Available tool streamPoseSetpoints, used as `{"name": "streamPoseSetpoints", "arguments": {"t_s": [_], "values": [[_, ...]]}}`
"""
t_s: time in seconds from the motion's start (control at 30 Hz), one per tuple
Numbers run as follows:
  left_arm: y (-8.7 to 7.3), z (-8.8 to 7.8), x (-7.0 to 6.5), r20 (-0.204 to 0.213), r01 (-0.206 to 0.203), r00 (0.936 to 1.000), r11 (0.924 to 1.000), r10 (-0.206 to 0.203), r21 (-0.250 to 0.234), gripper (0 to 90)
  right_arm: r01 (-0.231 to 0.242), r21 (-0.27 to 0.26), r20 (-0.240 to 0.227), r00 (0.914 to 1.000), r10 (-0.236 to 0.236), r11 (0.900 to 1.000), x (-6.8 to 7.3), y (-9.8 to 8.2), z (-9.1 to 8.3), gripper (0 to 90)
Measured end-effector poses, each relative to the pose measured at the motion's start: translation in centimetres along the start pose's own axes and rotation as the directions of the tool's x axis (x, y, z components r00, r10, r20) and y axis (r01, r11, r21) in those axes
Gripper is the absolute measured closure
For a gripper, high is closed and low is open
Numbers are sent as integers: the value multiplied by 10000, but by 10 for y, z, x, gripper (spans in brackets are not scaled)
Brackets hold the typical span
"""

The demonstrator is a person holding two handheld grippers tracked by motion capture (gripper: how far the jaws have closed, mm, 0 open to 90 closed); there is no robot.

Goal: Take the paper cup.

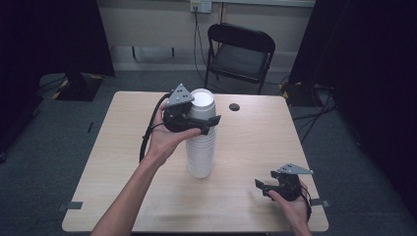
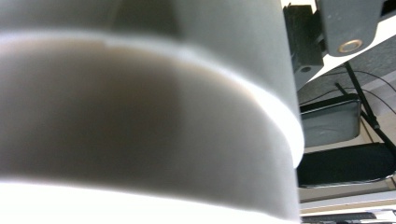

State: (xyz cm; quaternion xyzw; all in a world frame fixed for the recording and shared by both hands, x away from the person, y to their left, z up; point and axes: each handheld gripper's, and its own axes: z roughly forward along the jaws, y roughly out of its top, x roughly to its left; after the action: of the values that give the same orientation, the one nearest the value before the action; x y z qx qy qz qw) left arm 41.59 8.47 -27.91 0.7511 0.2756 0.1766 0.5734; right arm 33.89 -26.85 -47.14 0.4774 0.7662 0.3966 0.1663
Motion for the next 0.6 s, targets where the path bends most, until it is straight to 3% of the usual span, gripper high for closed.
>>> {"name": "streamPoseSetpoints", "arguments": {"t_s": [0.6], "values": [[19,-6,1,-30,109,9999,9994,-110,-320,149,-14,3,-17,10000,14,10000,1,0,0,227]]}}
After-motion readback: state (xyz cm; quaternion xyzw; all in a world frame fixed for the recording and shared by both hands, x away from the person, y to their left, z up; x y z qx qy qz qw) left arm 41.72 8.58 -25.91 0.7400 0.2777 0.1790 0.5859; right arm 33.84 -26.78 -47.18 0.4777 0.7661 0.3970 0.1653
